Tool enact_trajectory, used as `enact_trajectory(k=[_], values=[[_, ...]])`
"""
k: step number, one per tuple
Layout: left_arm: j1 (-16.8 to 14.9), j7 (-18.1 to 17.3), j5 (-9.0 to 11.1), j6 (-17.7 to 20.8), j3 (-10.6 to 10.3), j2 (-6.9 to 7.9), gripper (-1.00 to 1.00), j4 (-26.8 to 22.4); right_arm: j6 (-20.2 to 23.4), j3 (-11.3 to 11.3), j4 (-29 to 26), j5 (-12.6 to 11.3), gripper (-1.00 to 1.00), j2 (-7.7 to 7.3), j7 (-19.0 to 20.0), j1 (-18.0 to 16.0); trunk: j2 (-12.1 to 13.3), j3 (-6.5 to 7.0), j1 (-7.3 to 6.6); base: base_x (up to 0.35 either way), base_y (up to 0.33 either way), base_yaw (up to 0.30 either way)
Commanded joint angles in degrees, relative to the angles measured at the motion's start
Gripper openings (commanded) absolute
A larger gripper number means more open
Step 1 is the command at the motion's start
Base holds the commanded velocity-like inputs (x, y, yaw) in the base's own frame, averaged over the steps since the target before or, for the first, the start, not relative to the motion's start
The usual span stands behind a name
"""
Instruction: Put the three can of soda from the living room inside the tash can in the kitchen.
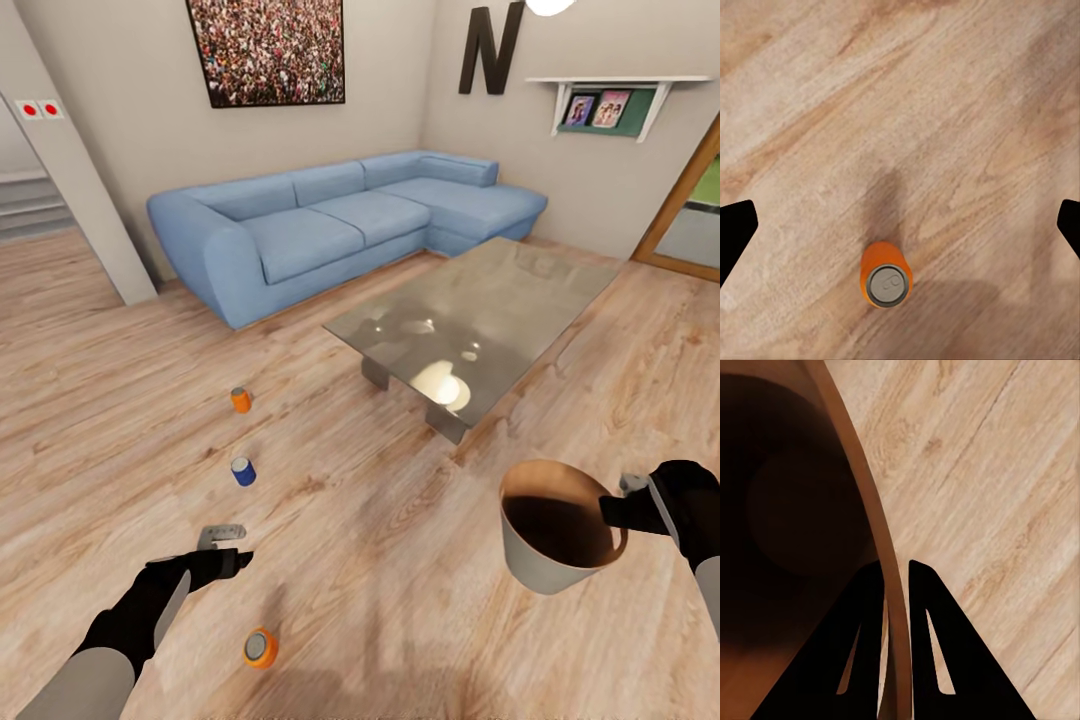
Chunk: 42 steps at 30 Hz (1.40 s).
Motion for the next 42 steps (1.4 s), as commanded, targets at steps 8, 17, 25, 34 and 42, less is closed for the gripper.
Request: enact_trajectory(k=[8,17,25,34,42], values=[[0.0,0.1,-0.1,0.2,-0.1,0.03,1.0,0.6,0.1,0.0,0.0,-0.5,-1.0,-2.08,0.2,-0.7,-1.6,-1.38,0.87,0.0,0.0,0.0],[0.0,0.0,0.0,-0.1,-0.1,0.03,1.0,1.5,0.1,0.0,0.0,-0.5,-1.0,-2.38,0.2,-1.6,-4.0,-3.18,2.19,0.0,0.0,0.0],[0.0,0.0,0.1,-0.2,-0.1,0.03,1.0,1.6,0.1,2.5,0.0,-0.5,-1.0,-2.57,0.2,-3.7,-4.0,-3.37,2.19,0.0,0.0,0.0],[0.0,0.0,0.1,-0.2,-0.1,0.03,1.0,1.6,0.1,3.2,0.0,-0.5,-1.0,-3.84,0.2,-6.3,-4.0,-3.39,2.19,0.0,0.0,0.0],[0.0,0.0,-0.1,-0.3,-0.1,0.03,1.0,1.6,0.1,3.3,0.1,-0.4,-1.0,-4.64,0.3,-8.3,-4.0,-3.39,2.19,0.0,0.0,0.0]])
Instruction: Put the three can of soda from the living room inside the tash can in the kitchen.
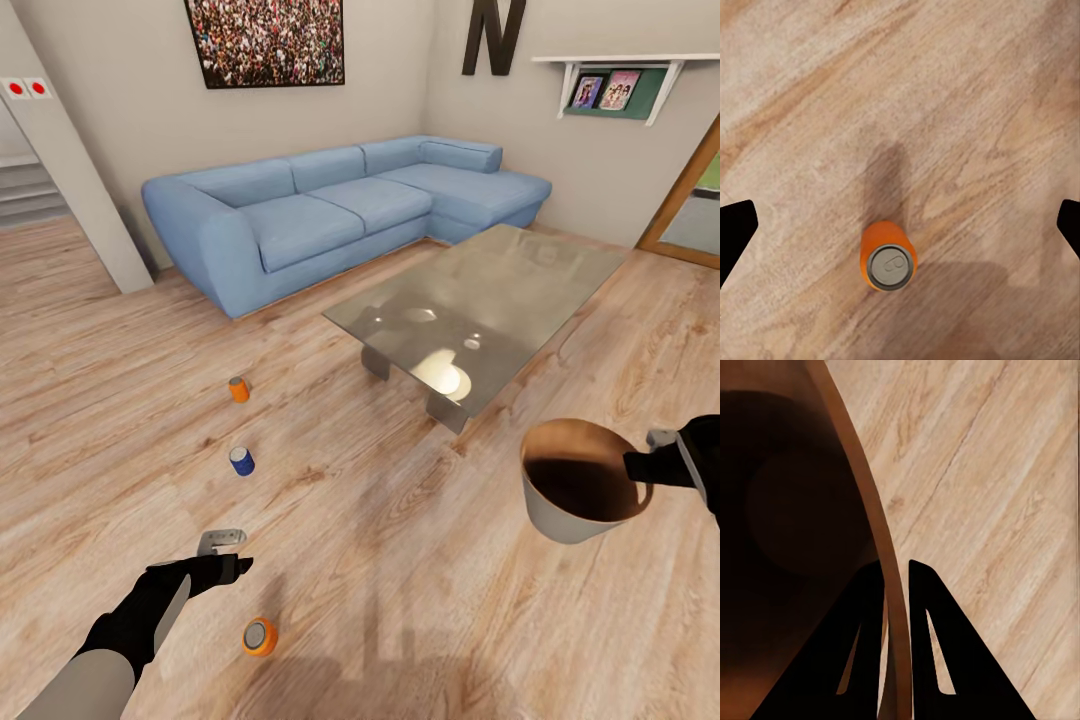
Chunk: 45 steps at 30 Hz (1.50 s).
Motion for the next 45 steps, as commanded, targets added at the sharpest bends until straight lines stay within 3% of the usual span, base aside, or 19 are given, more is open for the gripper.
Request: enact_trajectory(k=[1,6,16,19,27,39,45], values=[[0.0,0.0,0.0,0.0,0.0,0.0,1.0,0.0,0.1,0.0,0.0,-0.6,-1.0,-0.16,0.2,-0.5,0.0,0.0,0.0,0.0,0.0,0.0],[0.0,0.0,-0.1,-0.1,0.0,0.0,1.0,0.0,0.1,0.9,0.0,0.6,-1.0,-1.09,0.3,-2.2,0.0,0.0,0.0,0.0,0.0,0.0],[0.0,0.1,-0.2,-0.9,-0.1,-0.02,1.0,0.0,0.1,1.2,0.4,2.6,-1.0,-1.33,0.5,-5.9,0.0,0.0,0.0,0.0,0.0,0.0],[0.0,0.1,-0.2,-1.1,-0.1,-0.07,1.0,0.0,0.1,1.3,0.5,5.2,-1.0,-1.35,0.6,-8.2,0.0,0.0,0.0,0.0,0.0,0.0],[0.0,0.1,-0.2,-1.1,-0.1,-0.09,1.0,0.0,0.1,1.4,0.6,6.2,-1.0,-1.52,0.7,-9.1,0.0,-0.01,0.0,0.0,0.0,0.0],[0.0,0.2,-0.3,-0.8,-0.1,-0.21,1.0,0.5,0.1,1.4,0.6,6.3,-1.0,-1.94,0.7,-9.8,-4.8,-3.1,2.63,0.0,0.0,0.0],[0.0,2.0,-0.2,-0.6,-0.2,-0.39,1.0,6.4,0.1,1.4,0.6,6.3,-1.0,-1.89,0.7,-10.0,-7.2,-4.72,3.95,0.0,0.0,0.0]])
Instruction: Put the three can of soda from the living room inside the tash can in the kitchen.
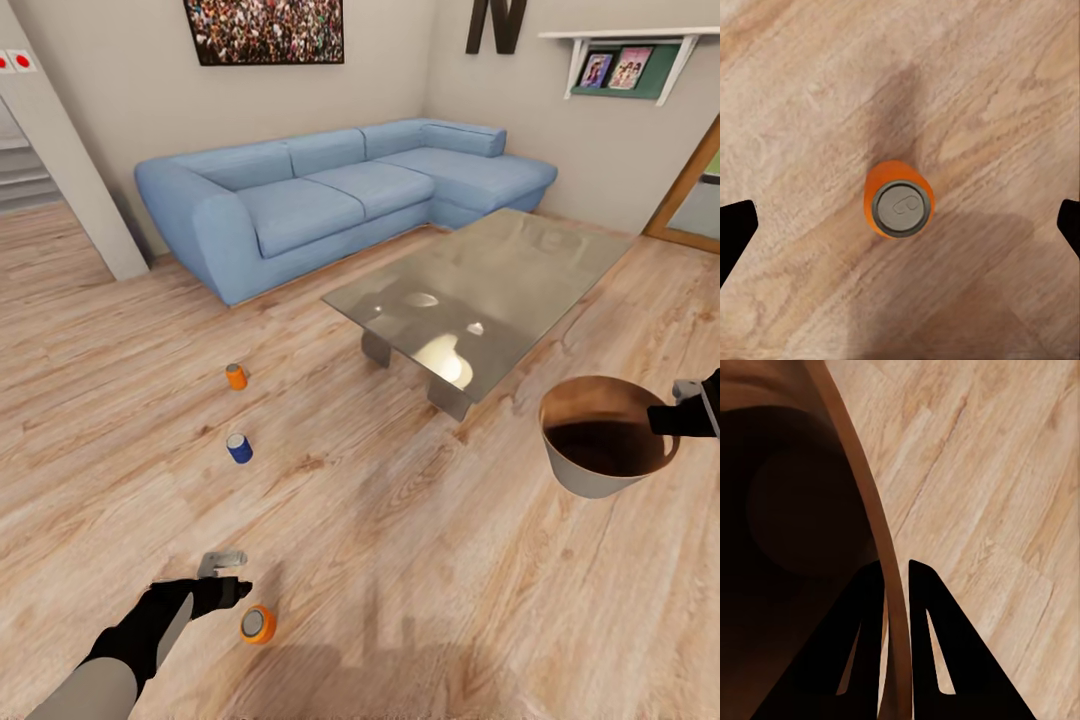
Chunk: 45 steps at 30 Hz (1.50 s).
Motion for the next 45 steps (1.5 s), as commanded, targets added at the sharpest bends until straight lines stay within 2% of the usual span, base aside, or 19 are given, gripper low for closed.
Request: enact_trajectory(k=[1,11,24,30,45], values=[[0.0,0.2,0.0,-0.1,0.0,-0.02,1.0,0.8,0.0,0.0,0.0,-0.3,-1.0,0.0,0.2,-0.1,-0.4,-0.27,0.22,0.0,0.0,0.0],[0.0,0.8,0.1,0.0,-0.1,-0.05,1.0,2.2,0.0,0.0,-0.2,-0.3,-1.0,-0.03,0.2,-0.1,-4.4,-2.97,2.41,0.0,0.0,0.0],[0.0,0.7,0.1,-0.2,-0.2,-0.08,1.0,2.3,0.0,0.0,-0.4,-0.2,-1.0,-1.41,0.2,-2.9,-4.4,-4.14,2.41,0.0,0.0,0.0],[0.0,0.7,0.0,-0.3,-0.2,-0.11,1.0,2.3,0.0,0.1,-0.4,-0.2,-1.0,-1.43,0.2,-3.0,-6.4,-5.58,3.51,0.0,0.0,0.0],[0.0,0.5,0.2,-0.6,-0.3,-0.13,1.0,2.2,0.0,0.2,-0.1,-0.2,-1.0,-1.32,0.2,-3.0,-6.4,-6.93,3.51,0.062,0.0,0.0]])
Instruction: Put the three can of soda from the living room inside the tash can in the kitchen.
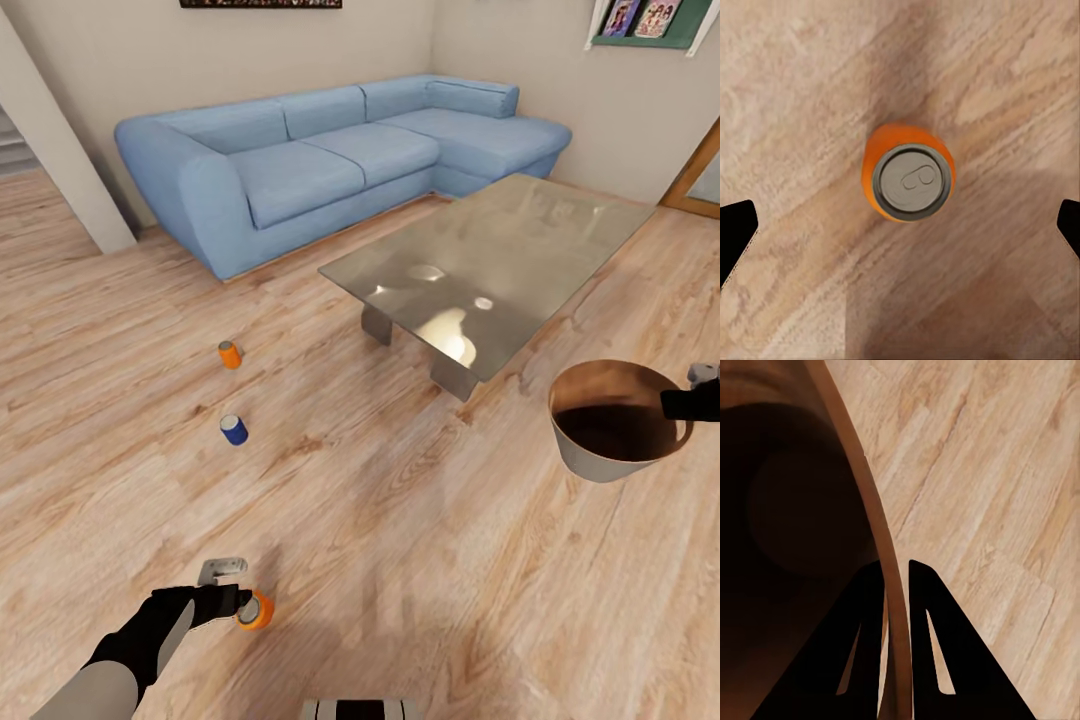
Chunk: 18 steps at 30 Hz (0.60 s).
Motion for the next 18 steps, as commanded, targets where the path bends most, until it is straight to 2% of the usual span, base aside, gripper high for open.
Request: enact_trajectory(k=[1,13,18], values=[[0.0,0.0,0.0,0.0,0.0,0.0,1.0,0.0,0.0,0.0,0.0,-0.3,-1.0,0.0,0.2,0.0,0.0,-0.09,-0.01,0.248,0.0,0.0],[0.0,0.0,0.1,-0.1,0.1,0.0,1.0,-0.1,0.0,0.0,0.1,-0.3,-1.0,-0.04,0.2,0.0,0.0,-1.17,-0.01,0.049,0.0,0.0],[0.0,0.0,0.0,0.0,0.0,0.0,1.0,0.0,0.0,0.0,0.0,-0.3,-1.0,0.0,0.2,0.0,-2.0,-2.52,1.09,0.001,0.0,0.0]])
